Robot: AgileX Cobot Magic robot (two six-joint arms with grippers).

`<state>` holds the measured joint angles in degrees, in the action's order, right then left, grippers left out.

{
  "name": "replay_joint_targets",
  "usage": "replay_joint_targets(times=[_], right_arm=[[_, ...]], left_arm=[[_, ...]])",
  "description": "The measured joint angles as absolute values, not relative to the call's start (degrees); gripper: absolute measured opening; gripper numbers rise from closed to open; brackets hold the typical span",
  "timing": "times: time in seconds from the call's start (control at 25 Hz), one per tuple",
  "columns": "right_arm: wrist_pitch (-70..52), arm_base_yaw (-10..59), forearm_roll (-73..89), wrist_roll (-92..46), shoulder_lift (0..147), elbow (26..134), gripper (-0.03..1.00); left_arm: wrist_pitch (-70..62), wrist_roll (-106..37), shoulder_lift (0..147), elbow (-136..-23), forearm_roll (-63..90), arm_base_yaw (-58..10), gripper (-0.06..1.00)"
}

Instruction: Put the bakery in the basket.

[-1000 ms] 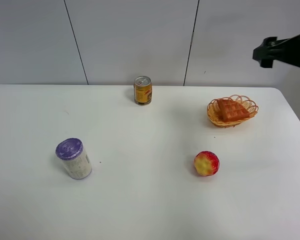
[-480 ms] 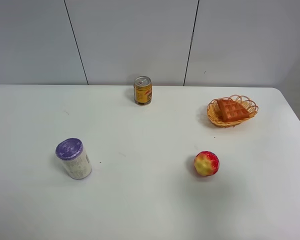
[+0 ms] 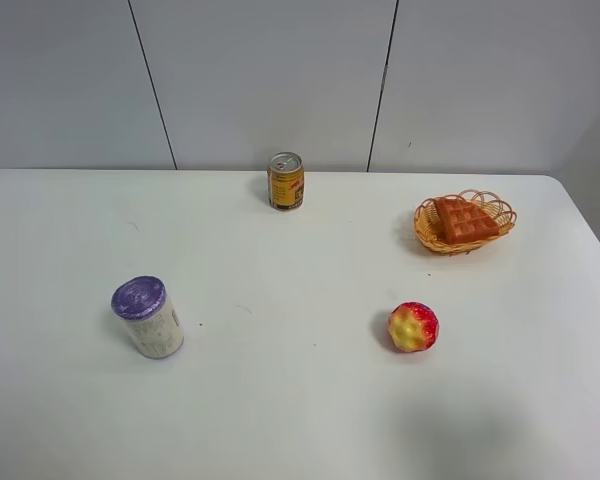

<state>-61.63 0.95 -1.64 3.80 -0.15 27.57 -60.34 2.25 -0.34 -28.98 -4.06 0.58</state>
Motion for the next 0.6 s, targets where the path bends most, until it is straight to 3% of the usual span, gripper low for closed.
replay_joint_targets(times=[0.6], right_arm=[[-60.61,0.95,-0.32,2.09,-0.15,27.4,0.92]], left_arm=[[-60.34,2.25,-0.34,-28.98,-4.06,0.58,0.84]])
